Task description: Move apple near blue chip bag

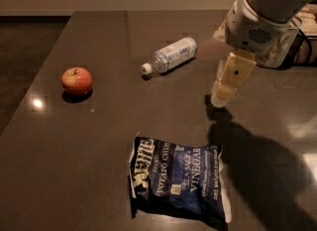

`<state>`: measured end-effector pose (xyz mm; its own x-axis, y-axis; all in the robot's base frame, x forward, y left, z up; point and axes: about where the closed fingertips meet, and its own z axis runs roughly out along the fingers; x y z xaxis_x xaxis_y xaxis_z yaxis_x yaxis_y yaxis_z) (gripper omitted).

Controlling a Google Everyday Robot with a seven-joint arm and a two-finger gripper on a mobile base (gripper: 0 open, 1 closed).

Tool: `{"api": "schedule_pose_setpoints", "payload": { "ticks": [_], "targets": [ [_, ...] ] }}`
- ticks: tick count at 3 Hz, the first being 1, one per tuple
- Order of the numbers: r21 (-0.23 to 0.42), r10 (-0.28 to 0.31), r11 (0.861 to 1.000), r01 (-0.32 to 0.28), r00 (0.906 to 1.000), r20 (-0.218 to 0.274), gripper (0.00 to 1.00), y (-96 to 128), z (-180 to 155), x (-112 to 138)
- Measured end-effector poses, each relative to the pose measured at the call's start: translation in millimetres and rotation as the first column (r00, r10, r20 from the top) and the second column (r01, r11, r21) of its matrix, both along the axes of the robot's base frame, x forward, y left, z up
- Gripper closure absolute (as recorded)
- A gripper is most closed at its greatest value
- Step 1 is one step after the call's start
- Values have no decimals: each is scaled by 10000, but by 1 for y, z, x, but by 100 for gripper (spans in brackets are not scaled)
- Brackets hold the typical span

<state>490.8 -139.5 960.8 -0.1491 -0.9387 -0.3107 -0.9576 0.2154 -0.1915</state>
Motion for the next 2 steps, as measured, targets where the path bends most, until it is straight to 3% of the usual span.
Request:
{"api": "schedule_pose_setpoints", "payload": {
  "ticks": [1, 2],
  "targets": [
    [739, 825, 9939, -813, 9965, -136, 0, 73, -17, 25],
    [991, 1225, 9880, -1189, 9920, -311, 0, 121, -35, 46]
  ]
}}
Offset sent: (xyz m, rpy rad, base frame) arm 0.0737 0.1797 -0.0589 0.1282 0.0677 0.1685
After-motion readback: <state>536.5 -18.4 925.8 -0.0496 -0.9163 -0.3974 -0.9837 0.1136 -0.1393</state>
